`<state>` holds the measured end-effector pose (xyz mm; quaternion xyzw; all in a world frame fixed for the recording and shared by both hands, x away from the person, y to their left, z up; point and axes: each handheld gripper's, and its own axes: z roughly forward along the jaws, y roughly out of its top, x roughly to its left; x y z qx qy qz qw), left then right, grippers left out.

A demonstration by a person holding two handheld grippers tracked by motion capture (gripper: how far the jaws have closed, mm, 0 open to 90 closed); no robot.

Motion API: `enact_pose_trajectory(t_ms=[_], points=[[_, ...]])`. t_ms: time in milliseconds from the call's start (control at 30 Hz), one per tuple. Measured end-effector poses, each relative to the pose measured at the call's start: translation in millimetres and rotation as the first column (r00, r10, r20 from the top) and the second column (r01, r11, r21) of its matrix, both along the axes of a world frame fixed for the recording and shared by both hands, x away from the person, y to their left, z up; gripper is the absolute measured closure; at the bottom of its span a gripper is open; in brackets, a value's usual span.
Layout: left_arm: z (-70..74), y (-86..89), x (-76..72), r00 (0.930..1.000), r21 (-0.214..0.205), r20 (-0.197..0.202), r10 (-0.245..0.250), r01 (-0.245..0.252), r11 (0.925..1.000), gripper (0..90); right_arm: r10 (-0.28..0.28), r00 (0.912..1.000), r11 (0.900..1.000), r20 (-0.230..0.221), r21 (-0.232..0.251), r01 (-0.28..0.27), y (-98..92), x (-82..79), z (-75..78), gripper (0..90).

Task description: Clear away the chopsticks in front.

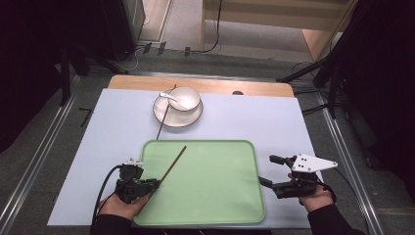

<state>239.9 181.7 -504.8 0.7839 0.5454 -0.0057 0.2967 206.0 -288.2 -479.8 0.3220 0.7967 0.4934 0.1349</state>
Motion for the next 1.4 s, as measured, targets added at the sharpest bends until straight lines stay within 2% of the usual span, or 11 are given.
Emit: enact_pose_trajectory(t_ms=[67,133,300,467,600,900,967,1033,1100,1233,1400], points=[[1.1,1.1,2.0,0.9998,-0.018,-0.020,-0.002,0.001,0.9998,76.6,0.000,1.0000,1.0000,0.001,0.000,0.000,0.1,0.1,0.0,17.1],[4.1,2.7,3.4,0.9999,-0.037,-0.013,-0.008,0.008,0.9993,73.9,0.000,1.0000,1.0000,0.002,0.001,0.000,-0.3,0.0,0.3,17.1],[22.4,11.2,17.1,0.9968,-0.112,0.078,-0.018,0.026,0.9934,65.0,-0.003,1.0000,1.0000,0.005,0.009,0.003,-0.8,-0.1,0.3,17.1],[34.8,19.0,42.0,0.9843,-0.140,0.173,-0.036,0.061,0.9883,48.3,-0.003,1.0000,1.0000,0.006,0.005,0.003,-0.2,-0.6,0.6,17.1],[41.0,18.4,63.4,0.9800,-0.124,0.193,-0.049,0.074,0.9895,41.3,-0.009,0.9999,0.9999,0.005,0.007,0.009,-0.8,-0.9,0.5,17.1],[46.7,11.1,107.1,0.9696,-0.035,0.230,-0.084,0.095,0.9949,39.1,-0.008,1.0000,1.0000,0.004,0.000,0.008,-1.0,-0.6,-0.1,17.1],[48.4,7.5,124.1,0.9680,-0.044,0.239,-0.077,0.090,0.9950,39.3,-0.009,1.0000,1.0000,0.002,0.002,0.009,-0.8,-0.5,-0.2,17.1],[49.1,5.3,131.8,0.9665,-0.056,0.245,-0.075,0.091,0.9943,39.4,-0.011,0.9999,0.9999,0.002,-0.002,0.011,-1.6,-0.8,-0.4,17.1],[49.4,2.2,142.4,0.9673,-0.063,0.242,-0.075,0.093,0.9937,39.7,-0.016,0.9999,0.9999,-0.002,-0.001,0.016,-2.1,-1.5,-0.3,17.1],[47.1,-2.1,162.2,0.9662,-0.036,0.246,-0.076,0.088,0.9955,41.3,-0.023,0.9997,0.9997,-0.001,-0.002,0.023,-3.1,-4.5,-0.3,17.1],[40.6,-1.1,192.8,0.9753,-0.035,0.216,-0.047,0.056,0.9978,43.4,-0.036,0.9994,0.9994,-0.001,0.001,0.036,-6.5,-8.1,-0.4,17.1]])
